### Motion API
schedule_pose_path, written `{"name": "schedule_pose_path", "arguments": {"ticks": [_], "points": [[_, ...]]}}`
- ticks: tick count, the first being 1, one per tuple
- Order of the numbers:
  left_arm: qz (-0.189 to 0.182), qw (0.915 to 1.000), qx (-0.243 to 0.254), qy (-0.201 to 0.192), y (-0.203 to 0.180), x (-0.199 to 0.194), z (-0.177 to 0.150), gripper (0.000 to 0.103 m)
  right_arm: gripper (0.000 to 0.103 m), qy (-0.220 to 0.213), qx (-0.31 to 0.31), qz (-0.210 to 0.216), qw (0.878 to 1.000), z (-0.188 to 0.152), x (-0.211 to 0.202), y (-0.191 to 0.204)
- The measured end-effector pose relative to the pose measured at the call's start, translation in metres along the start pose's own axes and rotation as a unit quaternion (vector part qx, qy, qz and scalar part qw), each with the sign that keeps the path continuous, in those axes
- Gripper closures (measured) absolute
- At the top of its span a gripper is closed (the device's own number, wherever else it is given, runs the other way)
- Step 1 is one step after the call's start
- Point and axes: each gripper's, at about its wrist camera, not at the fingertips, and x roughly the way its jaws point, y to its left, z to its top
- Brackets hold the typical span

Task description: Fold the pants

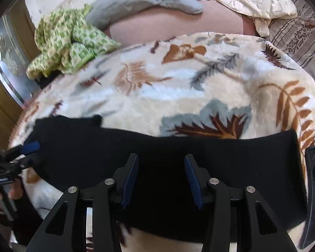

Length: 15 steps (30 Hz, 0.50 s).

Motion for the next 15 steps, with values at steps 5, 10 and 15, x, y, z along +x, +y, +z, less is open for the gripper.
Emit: {"name": "schedule_pose_path", "arguments": {"ticks": [5, 10, 15], "points": [[0.023, 0.9988, 0.041, 0.015, -0.016, 0.006, -0.01, 0.03, 0.057, -0.019, -0.039, -0.051, 0.998, 0.011, 0.026, 0.008], [0.003, 0.9994, 0.031, 0.016, -0.008, -0.007, -0.012, 0.03, 0.057, -0.019, -0.024, -0.011, 0.999, 0.015, 0.0, 0.012], [0.031, 0.9989, 0.034, 0.002, 0.007, -0.022, -0.013, 0.029, 0.057, -0.027, -0.08, 0.115, 0.99, -0.008, -0.036, 0.067]]}}
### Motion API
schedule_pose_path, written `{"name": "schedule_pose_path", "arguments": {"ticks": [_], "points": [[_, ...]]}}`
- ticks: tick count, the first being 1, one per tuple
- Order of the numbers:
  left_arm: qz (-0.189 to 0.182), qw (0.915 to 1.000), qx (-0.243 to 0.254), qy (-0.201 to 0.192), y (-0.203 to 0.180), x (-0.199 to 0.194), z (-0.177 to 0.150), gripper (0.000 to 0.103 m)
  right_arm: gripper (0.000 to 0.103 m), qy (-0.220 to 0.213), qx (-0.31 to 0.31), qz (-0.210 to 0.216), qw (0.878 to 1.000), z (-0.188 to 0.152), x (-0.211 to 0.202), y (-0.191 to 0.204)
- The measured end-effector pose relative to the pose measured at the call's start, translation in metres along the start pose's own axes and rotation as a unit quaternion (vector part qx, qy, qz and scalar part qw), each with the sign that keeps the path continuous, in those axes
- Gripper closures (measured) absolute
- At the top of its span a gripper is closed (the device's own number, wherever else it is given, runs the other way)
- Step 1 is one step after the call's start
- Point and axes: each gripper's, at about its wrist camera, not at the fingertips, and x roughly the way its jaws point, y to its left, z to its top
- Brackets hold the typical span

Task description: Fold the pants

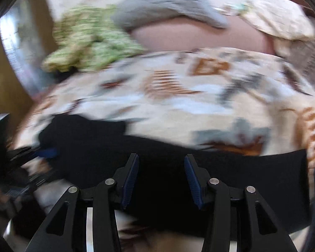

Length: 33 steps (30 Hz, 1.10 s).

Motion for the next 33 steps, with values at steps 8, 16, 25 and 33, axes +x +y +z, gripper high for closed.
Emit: {"name": "schedule_pose_path", "arguments": {"ticks": [8, 16, 25, 33], "points": [[0.027, 0.9967, -0.076, -0.01, 0.049, -0.015, -0.004, 0.029, 0.059, 0.036, -0.168, 0.025, 0.985, -0.02, 0.044, 0.106], [0.024, 0.9949, -0.097, -0.016, 0.06, -0.021, -0.008, 0.029, 0.098, 0.043, -0.2, -0.004, 0.979, -0.018, 0.072, 0.119], [0.015, 0.9954, -0.094, -0.012, 0.049, -0.015, -0.005, 0.029, 0.103, 0.063, -0.163, 0.017, 0.985, -0.038, 0.065, 0.112], [-0.013, 0.9976, -0.064, -0.02, 0.021, -0.012, 0.009, 0.029, 0.076, 0.014, -0.049, 0.018, 0.999, -0.041, 0.014, 0.061]]}}
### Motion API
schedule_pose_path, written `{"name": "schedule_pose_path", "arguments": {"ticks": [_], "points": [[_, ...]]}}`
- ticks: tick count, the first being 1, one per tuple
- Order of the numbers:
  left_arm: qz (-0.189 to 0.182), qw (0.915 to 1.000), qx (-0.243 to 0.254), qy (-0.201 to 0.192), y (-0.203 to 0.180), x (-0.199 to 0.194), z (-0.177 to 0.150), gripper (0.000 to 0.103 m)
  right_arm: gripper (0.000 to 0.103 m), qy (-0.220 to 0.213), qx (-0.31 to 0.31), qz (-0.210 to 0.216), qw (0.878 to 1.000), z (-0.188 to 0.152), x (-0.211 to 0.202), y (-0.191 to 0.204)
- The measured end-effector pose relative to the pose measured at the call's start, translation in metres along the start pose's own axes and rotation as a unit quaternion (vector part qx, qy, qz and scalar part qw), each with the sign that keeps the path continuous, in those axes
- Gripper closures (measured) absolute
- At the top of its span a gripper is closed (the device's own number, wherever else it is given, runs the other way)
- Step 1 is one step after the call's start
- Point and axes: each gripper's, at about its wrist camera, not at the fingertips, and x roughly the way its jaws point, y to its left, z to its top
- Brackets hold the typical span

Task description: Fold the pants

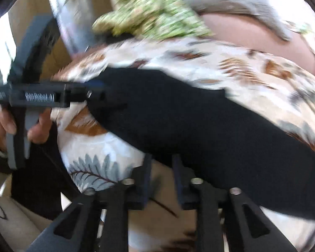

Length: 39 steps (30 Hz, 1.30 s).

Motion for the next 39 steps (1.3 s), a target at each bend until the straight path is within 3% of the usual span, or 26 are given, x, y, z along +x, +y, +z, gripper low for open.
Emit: {"name": "schedule_pose_path", "arguments": {"ticks": [2, 8, 10, 11, 13, 15, 17, 21, 23, 27, 31, 39], "points": [[-0.008, 0.9999, 0.012, 0.002, -0.013, 0.006, 0.004, 0.029, 0.071, -0.016, 0.045, -0.037, 0.998, -0.006, -0.017, -0.032], [-0.051, 0.9978, 0.033, 0.027, -0.052, 0.039, 0.012, 0.029, 0.072, -0.006, 0.121, -0.115, 0.986, -0.017, -0.017, -0.117], [-0.044, 0.9971, 0.043, 0.044, -0.06, 0.055, 0.012, 0.029, 0.076, -0.017, 0.145, -0.107, 0.983, -0.015, -0.02, -0.135], [-0.035, 0.9972, 0.046, 0.048, -0.062, 0.06, 0.012, 0.029, 0.076, -0.022, 0.158, -0.122, 0.98, -0.013, -0.027, -0.141], [-0.025, 0.9968, 0.056, 0.051, -0.068, 0.064, 0.015, 0.029, 0.068, -0.034, 0.17, -0.155, 0.973, -0.016, -0.043, -0.147], [-0.052, 0.9959, 0.057, 0.048, -0.073, 0.06, 0.024, 0.029, 0.061, -0.053, 0.203, -0.152, 0.966, -0.025, -0.068, -0.157], [-0.074, 0.9945, 0.063, 0.039, -0.083, 0.056, 0.035, 0.029, 0.048, -0.068, 0.24, -0.144, 0.957, -0.039, -0.089, -0.166], [-0.098, 0.9903, 0.094, 0.028, -0.116, 0.064, 0.058, 0.02, 0.043, -0.084, 0.288, -0.13, 0.945, -0.064, -0.108, -0.177], [-0.132, 0.9829, 0.12, 0.045, -0.142, 0.081, 0.071, 0.02, 0.043, -0.083, 0.305, -0.133, 0.939, -0.073, -0.107, -0.185], [-0.161, 0.9714, 0.156, 0.079, -0.187, 0.117, 0.086, 0.02, 0.043, -0.08, 0.331, -0.121, 0.932, -0.084, -0.099, -0.202], [-0.215, 0.952, 0.179, 0.126, -0.23, 0.16, 0.099, 0.02, 0.041, -0.099, 0.345, -0.102, 0.928, -0.087, -0.092, -0.214], [-0.238, 0.9318, 0.222, 0.16, -0.28, 0.211, 0.107, 0.02, 0.035, -0.144, 0.364, -0.068, 0.918, -0.091, -0.086, -0.225]]}}
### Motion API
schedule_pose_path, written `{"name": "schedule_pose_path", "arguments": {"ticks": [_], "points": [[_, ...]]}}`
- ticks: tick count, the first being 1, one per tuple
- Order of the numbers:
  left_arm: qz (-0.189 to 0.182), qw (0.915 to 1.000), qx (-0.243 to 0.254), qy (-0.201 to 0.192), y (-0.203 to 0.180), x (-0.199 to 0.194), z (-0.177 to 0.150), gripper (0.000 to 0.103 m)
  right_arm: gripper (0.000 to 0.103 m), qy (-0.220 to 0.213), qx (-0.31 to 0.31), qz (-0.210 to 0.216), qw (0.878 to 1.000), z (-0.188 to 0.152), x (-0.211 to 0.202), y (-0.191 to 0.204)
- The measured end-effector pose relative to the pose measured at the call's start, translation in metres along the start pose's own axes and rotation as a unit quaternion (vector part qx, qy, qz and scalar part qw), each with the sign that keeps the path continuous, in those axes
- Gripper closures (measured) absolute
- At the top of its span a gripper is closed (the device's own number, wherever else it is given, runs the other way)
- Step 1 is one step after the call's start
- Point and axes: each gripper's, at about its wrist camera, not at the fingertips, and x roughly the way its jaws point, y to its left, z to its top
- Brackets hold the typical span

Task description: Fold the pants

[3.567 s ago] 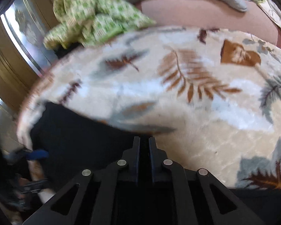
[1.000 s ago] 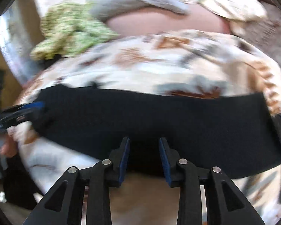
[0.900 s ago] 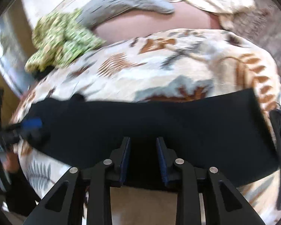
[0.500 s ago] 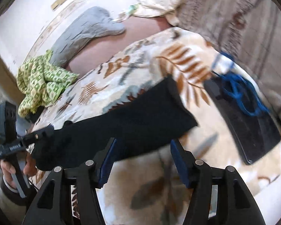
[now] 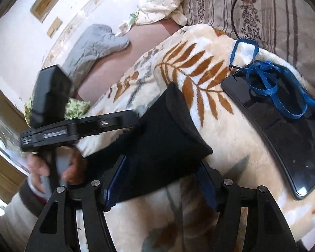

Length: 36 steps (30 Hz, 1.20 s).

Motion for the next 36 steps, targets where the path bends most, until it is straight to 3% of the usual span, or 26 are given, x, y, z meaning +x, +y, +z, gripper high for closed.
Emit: {"name": "schedule_pose_path", "arguments": {"ticks": [3, 5, 6, 8, 10, 12, 14, 18, 21, 23, 26, 32, 34, 36], "points": [[-0.014, 0.9995, 0.026, 0.012, -0.011, 0.016, 0.003, 0.02, 0.033, -0.008, -0.009, 0.0, 1.0, -0.002, 0.001, 0.001], [-0.007, 0.9986, 0.05, 0.012, -0.019, 0.024, 0.004, 0.033, 0.036, -0.012, -0.022, -0.006, 1.0, -0.003, 0.004, 0.005], [-0.004, 0.9982, 0.059, 0.013, -0.023, 0.026, 0.005, 0.044, 0.041, -0.011, -0.03, -0.015, 0.999, -0.003, 0.005, 0.005], [-0.009, 0.998, 0.062, 0.012, -0.026, 0.027, 0.005, 0.057, 0.072, -0.012, -0.041, -0.044, 0.998, -0.002, 0.007, 0.006], [-0.013, 0.9984, 0.053, 0.013, -0.025, 0.025, 0.007, 0.074, 0.083, -0.012, -0.024, -0.036, 0.999, 0.001, 0.005, 0.0], [-0.017, 0.9993, 0.034, 0.005, -0.021, 0.015, 0.008, 0.084, 0.087, -0.013, -0.027, -0.033, 0.999, 0.005, 0.001, 0.003], [-0.019, 0.9996, 0.022, -0.008, -0.015, -0.004, 0.01, 0.084, 0.09, -0.019, -0.051, -0.04, 0.998, 0.007, -0.005, 0.016], [0.004, 0.9979, -0.008, -0.064, -0.001, -0.071, -0.002, 0.084, 0.093, -0.05, -0.117, -0.001, 0.992, 0.008, -0.032, 0.06], [0.015, 0.9941, -0.04, -0.1, 0.018, -0.117, -0.019, 0.084, 0.093, -0.05, -0.163, 0.026, 0.985, 0.005, -0.037, 0.1], [0.026, 0.9904, -0.061, -0.121, 0.033, -0.152, -0.039, 0.083, 0.093, -0.038, -0.181, 0.045, 0.982, -0.002, -0.031, 0.122], [0.051, 0.9855, -0.083, -0.139, 0.048, -0.185, -0.072, 0.071, 0.093, -0.013, -0.211, 0.068, 0.975, -0.018, -0.014, 0.153], [0.098, 0.9759, -0.132, -0.143, 0.075, -0.214, -0.135, 0.062, 0.093, 0.063, -0.23, 0.097, 0.966, -0.057, 0.053, 0.199], [0.098, 0.972, -0.157, -0.145, 0.083, -0.218, -0.154, 0.057, 0.092, 0.095, -0.246, 0.085, 0.961, -0.075, 0.074, 0.206], [0.1, 0.9694, -0.172, -0.143, 0.088, -0.217, -0.17, 0.056, 0.082, 0.122, -0.259, 0.072, 0.955, -0.087, 0.082, 0.213]]}}
